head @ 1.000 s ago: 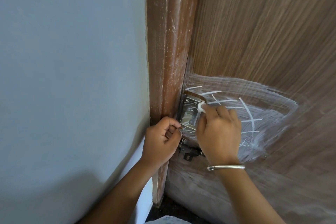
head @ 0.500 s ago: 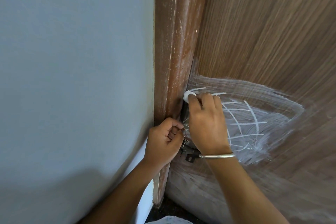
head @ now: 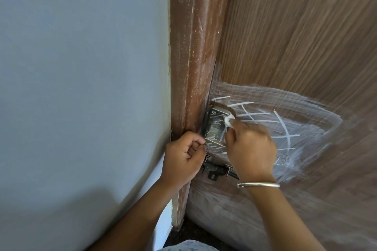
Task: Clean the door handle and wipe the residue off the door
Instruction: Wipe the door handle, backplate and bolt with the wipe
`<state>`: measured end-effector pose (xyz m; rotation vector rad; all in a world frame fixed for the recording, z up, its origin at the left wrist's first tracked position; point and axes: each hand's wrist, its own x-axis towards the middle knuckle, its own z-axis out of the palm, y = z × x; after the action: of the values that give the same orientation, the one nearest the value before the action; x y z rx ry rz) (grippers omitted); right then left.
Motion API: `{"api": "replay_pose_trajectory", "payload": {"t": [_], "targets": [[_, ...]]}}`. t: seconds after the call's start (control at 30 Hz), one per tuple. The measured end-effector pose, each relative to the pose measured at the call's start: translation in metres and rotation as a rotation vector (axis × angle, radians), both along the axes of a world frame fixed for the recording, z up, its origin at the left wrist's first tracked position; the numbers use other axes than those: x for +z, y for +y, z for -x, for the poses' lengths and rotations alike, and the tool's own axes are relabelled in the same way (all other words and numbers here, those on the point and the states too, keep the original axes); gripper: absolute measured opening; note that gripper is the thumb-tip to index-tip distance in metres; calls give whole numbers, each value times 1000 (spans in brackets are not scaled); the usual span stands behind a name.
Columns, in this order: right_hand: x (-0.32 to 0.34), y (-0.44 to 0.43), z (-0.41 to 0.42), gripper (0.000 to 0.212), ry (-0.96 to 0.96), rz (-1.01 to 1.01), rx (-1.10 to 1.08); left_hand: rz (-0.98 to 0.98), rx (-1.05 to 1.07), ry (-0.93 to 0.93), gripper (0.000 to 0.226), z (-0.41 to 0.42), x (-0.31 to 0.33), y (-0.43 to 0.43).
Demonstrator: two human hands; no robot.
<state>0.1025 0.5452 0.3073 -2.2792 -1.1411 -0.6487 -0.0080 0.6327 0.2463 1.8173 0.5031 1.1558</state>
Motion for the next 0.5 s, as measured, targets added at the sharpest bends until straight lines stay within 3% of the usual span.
{"api": "replay_pose_trajectory", "payload": {"t": [0.13,0.3,0.5], "targets": [[-9,-1,-4,14,137,163,-10,-24,8,1,28,1,-1,0],[-7,-4,-7,18,164,-75,95,-27,6,-1,25,3,-1,0],[-13,-3,-10,28,196,-161,237,-43,11,5,28,4,-3,0]]}}
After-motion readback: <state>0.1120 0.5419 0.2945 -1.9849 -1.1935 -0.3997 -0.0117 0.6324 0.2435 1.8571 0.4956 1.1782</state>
